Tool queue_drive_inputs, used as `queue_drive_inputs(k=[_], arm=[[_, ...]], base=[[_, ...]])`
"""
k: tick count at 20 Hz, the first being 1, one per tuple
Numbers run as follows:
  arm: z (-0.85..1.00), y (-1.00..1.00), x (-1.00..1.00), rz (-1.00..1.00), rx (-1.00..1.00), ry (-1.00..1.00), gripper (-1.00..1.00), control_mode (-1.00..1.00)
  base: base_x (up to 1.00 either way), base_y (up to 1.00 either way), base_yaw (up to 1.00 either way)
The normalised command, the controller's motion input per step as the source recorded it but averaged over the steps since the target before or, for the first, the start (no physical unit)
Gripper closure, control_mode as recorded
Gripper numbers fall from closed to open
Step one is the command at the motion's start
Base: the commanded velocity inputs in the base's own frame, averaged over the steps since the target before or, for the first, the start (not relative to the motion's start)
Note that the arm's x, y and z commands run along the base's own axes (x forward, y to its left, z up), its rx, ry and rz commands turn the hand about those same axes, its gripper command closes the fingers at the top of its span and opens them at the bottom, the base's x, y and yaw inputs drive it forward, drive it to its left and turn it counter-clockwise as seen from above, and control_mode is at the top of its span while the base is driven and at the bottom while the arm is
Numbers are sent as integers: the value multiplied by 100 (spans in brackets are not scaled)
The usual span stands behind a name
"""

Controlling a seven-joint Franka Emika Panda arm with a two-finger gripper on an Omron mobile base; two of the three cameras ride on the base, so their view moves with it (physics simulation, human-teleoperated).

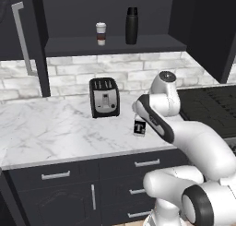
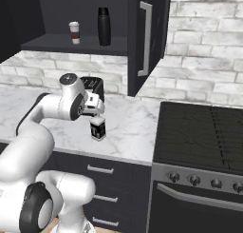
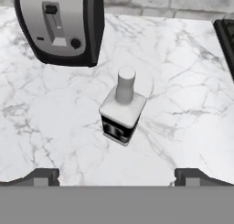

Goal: Sort all alcoholic drinks to one cabinet, and non-alcoholic drinks to the other.

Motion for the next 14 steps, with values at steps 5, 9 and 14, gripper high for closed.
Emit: queue_drive_inputs(k=[5, 9, 14], arm=[[-18, -1, 20, 0, 0, -2, -100, -100], [-15, -3, 19, 0, 0, -1, -100, -100], [-12, -2, 19, 0, 0, -1, -100, -100]], base=[[0, 0, 0], [0, 0, 0], [0, 0, 0]])
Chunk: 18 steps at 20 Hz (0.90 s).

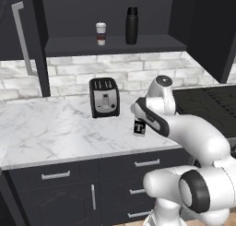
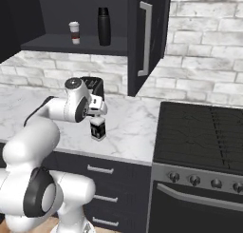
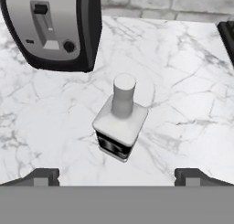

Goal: Sort all alcoholic drinks to one cabinet, and non-alcoholic drinks to the other.

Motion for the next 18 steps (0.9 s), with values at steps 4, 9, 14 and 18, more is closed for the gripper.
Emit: queue_drive_inputs(k=[4, 9, 14, 18], arm=[[-10, 0, 18, 0, 0, -1, -100, -100], [-8, 0, 16, 0, 0, 0, -100, -100], [-7, 0, 16, 0, 0, 0, -100, -100], [-7, 0, 17, 0, 0, 0, -100, -100]], base=[[0, 0, 0], [0, 0, 0], [0, 0, 0], [0, 0, 0]])
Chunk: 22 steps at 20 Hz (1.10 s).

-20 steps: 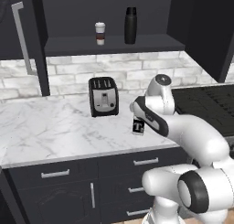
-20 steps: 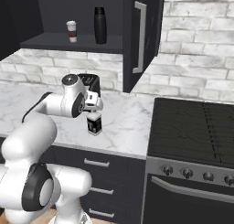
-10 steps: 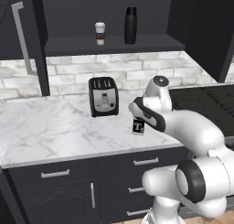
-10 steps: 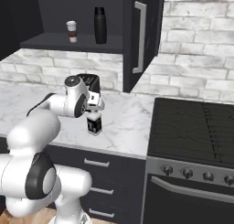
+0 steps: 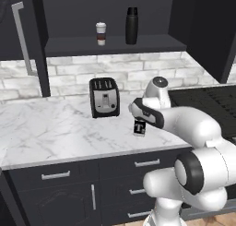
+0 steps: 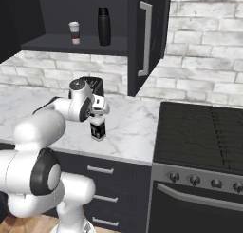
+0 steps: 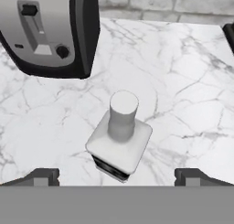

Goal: Sort all alcoholic drinks to one cabinet, and non-alcoholic drinks to the other.

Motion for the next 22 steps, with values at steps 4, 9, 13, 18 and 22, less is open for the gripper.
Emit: queue_drive_inputs(k=[4, 9, 13, 18, 22], arm=[[-8, 0, 15, 0, 0, 0, -100, -100], [-11, 0, 15, 0, 0, 0, -100, -100], [-10, 0, 13, 0, 0, 0, -100, -100], [-6, 0, 14, 0, 0, 0, -100, -100], [-3, 0, 13, 0, 0, 0, -100, -100]], base=[[0, 0, 0], [0, 0, 0], [0, 0, 0], [0, 0, 0], [0, 0, 0]])
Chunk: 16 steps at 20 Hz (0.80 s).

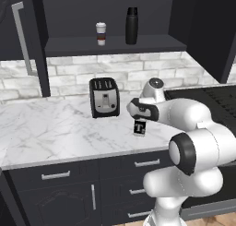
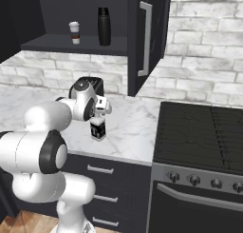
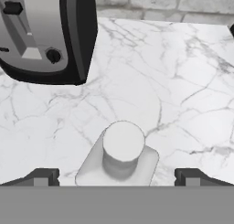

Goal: Sort all alcoholic drinks to one cabinet, and non-alcoholic drinks to the other.

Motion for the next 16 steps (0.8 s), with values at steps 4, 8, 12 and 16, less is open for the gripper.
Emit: queue_drive_inputs(k=[4, 8, 12, 16], arm=[[-4, 0, 13, 0, 0, 0, -100, -100], [-5, 0, 9, 0, 0, 0, -100, -100], [-7, 0, 4, 0, 0, 0, -100, -100], [-7, 0, 5, 0, 0, 0, -100, -100]], base=[[0, 0, 0], [0, 0, 0], [0, 0, 0], [0, 0, 0]])
